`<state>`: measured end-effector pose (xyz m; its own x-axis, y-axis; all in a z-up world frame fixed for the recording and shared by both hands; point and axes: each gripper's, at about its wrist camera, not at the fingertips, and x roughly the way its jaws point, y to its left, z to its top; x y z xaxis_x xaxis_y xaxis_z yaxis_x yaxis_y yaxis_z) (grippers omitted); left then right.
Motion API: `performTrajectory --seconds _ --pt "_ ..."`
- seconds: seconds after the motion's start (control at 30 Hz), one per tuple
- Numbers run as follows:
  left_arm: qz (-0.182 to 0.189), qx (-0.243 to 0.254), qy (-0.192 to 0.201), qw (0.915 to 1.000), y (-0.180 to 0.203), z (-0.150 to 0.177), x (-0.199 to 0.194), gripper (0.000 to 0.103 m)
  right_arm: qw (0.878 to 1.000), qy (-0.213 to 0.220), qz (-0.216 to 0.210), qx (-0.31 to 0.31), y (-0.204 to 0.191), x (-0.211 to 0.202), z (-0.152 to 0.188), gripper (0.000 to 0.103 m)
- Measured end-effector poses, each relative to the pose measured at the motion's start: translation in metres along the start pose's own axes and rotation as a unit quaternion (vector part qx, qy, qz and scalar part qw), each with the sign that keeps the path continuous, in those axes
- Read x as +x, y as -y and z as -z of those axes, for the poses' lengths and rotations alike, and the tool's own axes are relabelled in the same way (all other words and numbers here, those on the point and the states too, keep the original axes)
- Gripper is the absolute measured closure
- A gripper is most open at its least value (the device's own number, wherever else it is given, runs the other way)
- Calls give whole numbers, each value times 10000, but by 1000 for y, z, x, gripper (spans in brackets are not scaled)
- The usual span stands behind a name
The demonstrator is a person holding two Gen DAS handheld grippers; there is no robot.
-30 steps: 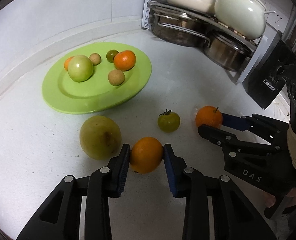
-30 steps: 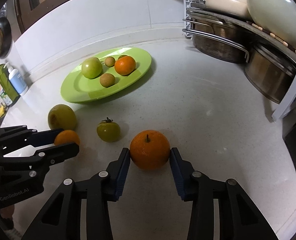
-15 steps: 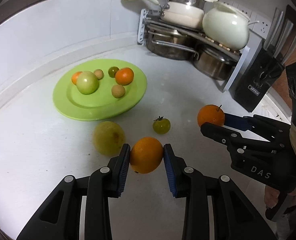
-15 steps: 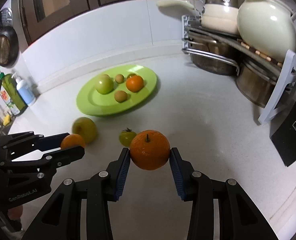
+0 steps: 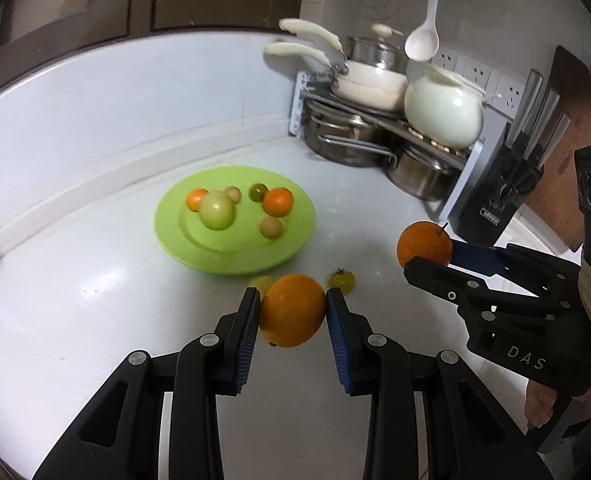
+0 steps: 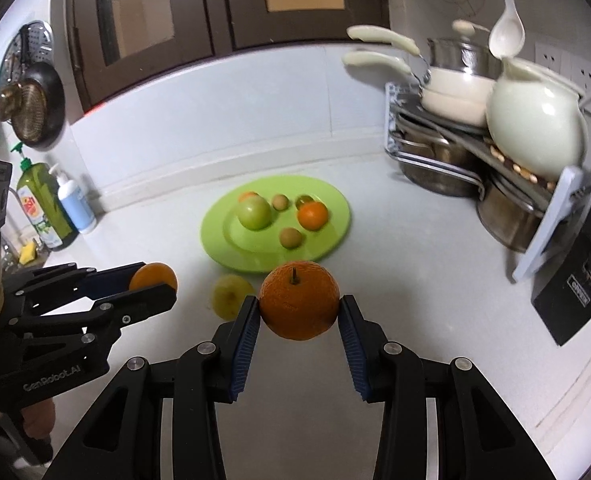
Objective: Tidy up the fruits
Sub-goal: 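Carry the mandarin onto the green plate with the left tool while the right tool carries the orange there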
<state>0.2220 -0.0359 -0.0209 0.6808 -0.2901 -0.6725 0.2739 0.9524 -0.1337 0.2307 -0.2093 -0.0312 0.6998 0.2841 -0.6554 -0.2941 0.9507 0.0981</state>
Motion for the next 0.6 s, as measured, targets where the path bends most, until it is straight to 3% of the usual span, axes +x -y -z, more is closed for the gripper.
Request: performTrajectory --seconds 0.6 --pt "-194 34 507 9985 -42 -23 -35 69 9989 386 -117 -248 -51 -4 -34 62"
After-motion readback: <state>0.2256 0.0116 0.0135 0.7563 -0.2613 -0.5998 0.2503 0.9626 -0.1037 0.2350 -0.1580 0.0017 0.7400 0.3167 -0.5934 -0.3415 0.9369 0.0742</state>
